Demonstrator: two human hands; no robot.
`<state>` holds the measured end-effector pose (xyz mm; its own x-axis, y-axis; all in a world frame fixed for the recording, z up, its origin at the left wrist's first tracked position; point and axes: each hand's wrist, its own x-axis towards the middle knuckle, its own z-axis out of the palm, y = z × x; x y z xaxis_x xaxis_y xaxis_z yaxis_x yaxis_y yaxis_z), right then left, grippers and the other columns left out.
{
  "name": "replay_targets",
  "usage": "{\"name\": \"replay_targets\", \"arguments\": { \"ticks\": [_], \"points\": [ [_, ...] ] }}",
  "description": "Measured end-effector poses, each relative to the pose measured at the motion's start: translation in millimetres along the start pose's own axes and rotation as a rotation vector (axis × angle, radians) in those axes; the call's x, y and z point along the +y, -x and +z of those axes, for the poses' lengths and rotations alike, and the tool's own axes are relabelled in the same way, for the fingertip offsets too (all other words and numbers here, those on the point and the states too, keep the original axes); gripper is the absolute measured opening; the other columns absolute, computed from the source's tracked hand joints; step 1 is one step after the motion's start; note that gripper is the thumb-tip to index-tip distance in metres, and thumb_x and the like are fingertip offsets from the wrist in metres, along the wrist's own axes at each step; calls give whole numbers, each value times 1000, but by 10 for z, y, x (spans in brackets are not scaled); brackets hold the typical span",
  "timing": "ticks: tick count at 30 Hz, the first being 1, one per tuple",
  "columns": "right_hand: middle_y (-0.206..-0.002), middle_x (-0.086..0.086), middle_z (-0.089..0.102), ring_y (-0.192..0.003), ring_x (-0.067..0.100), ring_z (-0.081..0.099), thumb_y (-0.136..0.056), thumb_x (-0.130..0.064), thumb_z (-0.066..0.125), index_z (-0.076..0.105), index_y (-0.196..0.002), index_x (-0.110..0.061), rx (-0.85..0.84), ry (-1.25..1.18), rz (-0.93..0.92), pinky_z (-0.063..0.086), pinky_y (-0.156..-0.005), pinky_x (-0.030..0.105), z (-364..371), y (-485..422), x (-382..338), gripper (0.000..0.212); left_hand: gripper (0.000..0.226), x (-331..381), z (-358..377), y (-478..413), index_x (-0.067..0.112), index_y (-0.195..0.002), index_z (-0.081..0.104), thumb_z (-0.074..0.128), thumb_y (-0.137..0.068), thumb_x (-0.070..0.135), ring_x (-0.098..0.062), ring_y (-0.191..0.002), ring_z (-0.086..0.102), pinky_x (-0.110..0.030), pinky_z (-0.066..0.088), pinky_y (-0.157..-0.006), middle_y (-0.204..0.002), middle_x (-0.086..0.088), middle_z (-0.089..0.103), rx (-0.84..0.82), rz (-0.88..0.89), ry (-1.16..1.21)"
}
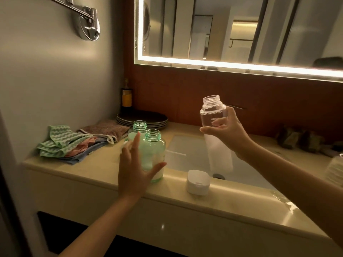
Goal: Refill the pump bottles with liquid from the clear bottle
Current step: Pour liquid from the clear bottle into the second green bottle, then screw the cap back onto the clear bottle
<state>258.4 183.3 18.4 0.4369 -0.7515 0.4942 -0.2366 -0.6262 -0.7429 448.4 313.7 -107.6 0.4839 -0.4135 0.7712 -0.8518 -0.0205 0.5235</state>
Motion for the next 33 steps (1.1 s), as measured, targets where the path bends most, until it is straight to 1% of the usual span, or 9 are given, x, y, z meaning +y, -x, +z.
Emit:
{"name": "replay_targets", "arguments": {
  "ticks": [3,8,15,19,24,26,29,30,33],
  "points": [
    [-111,7,56,-94,19,57,-69,-30,78,34,-128,-19,53,-75,61,43,-66,22,-103,219,148,74,77,131,-29,31,31,-137,17,41,-77,73,-25,-112,43,-37,47,-85,-129,-4,32,127,132,74],
    [-115,4,53,-99,20,56,-70,-34,75,27,-134,-21,59,-97,116,45,-74,29,-196,524,339,81,51,390,8,102,17,-123,35,48,-87,50,-28,-104,49,-38,48,-82,-123,-7,37,223,274,123],
    [-118,5,53,-102,21,55,-72,-32,74,23,-136,-21,77,-151,145,45,-76,29,-263,681,411,82,42,487,202,296,20,-120,38,52,-84,37,-3,-80,49,-7,39,-60,-102,-2,53,-24,243,218],
    [-121,4,53,-101,17,56,-69,-38,73,19,-138,-25,46,-137,137,46,-77,27,-293,714,429,88,42,610,307,313,25,-117,40,53,-82,43,-7,-78,56,-14,46,-59,-101,1,57,-110,197,313],
    [-137,7,46,-116,20,49,-68,-43,69,11,-144,-27,-33,-144,185,44,-84,30,-349,767,469,97,61,921,436,249,23,-121,41,64,-73,53,-3,-96,55,-13,48,-75,-110,5,55,-307,154,451],
    [-140,6,41,-119,18,46,-70,-47,66,16,-144,-24,93,-93,130,42,-91,30,-367,830,457,92,58,1020,485,212,19,-121,43,65,-73,44,-4,-98,55,-15,48,-78,-110,4,55,-309,146,469],
    [-113,0,54,-98,12,54,-78,-55,63,39,-128,-19,409,30,-103,48,-82,23,-384,996,347,66,43,1044,475,151,22,-117,44,60,-79,36,-6,-94,57,-20,49,-77,-105,5,57,-229,99,483],
    [-100,-3,55,-86,10,56,-81,-51,59,44,-120,-19,430,50,-198,48,-74,18,-367,1059,296,53,38,1018,449,136,23,-114,44,59,-82,34,-5,-92,57,-18,49,-74,-103,6,57,-187,73,477],
    [-83,-11,54,-59,9,53,-83,-37,57,54,-104,-19,197,162,-313,45,-54,14,-174,1240,190,28,28,917,329,144,20,-111,46,61,-87,22,-1,-81,58,-8,46,-63,-91,8,58,-103,-23,463]
  ]
}}
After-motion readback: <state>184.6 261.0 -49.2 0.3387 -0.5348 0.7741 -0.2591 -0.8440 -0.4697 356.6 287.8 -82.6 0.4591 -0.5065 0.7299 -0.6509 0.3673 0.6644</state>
